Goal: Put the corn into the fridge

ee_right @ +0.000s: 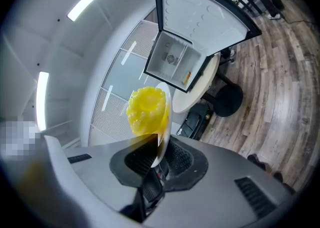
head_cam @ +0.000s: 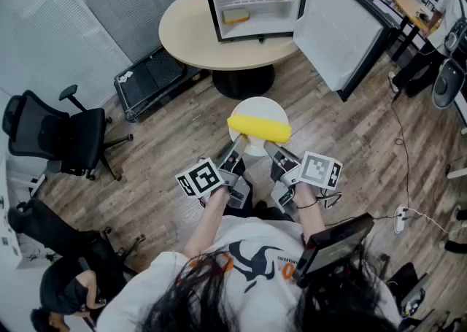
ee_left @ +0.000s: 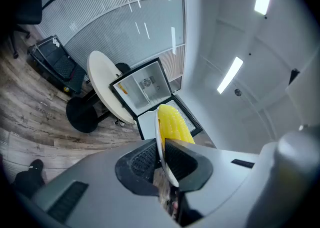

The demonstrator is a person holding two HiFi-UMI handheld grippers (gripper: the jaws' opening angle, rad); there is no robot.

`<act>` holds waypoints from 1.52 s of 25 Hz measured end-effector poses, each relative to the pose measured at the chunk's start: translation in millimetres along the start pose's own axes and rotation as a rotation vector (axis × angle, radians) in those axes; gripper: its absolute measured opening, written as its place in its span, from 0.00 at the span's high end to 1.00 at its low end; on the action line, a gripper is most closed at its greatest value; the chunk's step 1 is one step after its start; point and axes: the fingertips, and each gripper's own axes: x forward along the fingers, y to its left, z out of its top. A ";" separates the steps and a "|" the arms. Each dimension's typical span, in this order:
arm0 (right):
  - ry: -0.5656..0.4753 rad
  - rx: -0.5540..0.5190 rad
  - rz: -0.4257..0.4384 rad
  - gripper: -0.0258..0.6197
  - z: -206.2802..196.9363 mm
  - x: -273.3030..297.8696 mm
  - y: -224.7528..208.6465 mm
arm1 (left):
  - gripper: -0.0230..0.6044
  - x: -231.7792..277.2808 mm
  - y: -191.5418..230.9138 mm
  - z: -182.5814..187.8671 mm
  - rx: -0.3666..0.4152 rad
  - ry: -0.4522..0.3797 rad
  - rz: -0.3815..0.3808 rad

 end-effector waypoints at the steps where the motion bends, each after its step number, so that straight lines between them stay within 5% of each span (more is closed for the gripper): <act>1: -0.006 -0.005 0.004 0.89 2.5 1.6 0.5 | 0.90 2.4 -0.1 1.8 -0.001 -0.003 -0.006; 23: 0.001 0.020 -0.020 0.89 40.2 49.1 -14.0 | 0.90 43.9 28.8 37.0 -0.035 0.016 0.028; 38: -0.026 0.040 -0.045 0.89 106.6 129.5 -22.6 | 0.90 114.2 65.5 111.1 -0.028 0.070 0.027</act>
